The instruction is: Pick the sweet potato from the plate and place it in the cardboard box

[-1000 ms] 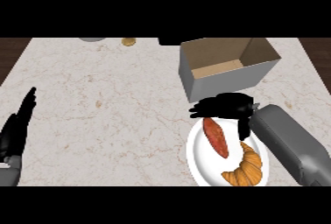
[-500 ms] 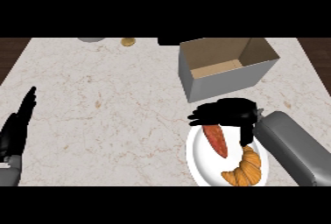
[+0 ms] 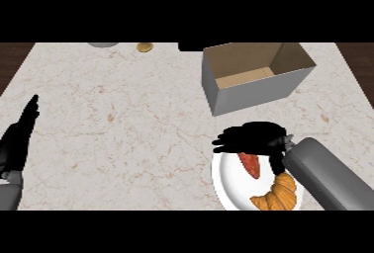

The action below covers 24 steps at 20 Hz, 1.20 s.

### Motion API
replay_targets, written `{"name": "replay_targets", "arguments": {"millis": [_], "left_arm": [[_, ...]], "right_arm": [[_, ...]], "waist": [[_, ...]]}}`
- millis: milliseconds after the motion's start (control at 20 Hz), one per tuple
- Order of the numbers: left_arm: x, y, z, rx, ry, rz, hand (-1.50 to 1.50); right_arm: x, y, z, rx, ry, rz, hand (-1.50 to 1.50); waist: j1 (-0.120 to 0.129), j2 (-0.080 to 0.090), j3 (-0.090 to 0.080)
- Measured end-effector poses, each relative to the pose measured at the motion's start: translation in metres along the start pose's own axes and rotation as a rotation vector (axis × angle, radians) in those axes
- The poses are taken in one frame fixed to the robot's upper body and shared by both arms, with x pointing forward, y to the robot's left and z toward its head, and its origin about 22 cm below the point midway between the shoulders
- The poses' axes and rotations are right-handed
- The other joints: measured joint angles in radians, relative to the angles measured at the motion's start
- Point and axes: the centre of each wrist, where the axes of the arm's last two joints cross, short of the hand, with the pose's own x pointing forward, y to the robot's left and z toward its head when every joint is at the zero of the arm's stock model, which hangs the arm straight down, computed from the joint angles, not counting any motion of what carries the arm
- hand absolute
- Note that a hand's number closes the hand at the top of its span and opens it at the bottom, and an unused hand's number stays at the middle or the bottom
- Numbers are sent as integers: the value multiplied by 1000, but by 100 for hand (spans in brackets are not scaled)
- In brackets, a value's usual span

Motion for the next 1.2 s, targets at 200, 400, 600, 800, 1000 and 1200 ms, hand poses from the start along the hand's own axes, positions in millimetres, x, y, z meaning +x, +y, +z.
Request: {"name": "replay_targets", "arguments": {"millis": [200,400,600,800,1000,1200], "left_arm": [[2,-5,2,3,1,-2,0],[1,-11,3,5,-2,-5,0],[-2,-9,1,-1,-6,-5,0],[1,-10,5,1,-4,-5,0],[-10,1,11,32,37,-13,0],[-20,9,17,66,69,-16,0]], "right_arm": [[2,3,-12,5,24,-4,150],[4,7,-20,-88,7,33,150],[1,12,-28,-176,-2,69,150],[-4,9,-24,-277,46,85,150],[-34,35,29,-419,438,-69,150],[-57,62,99,-566,896,-216,150]], "waist": [[2,-1,-1],[3,-1,-1],[4,-2,-2],[1,-2,-2],[-53,-12,0],[-105,-21,-2]]}}
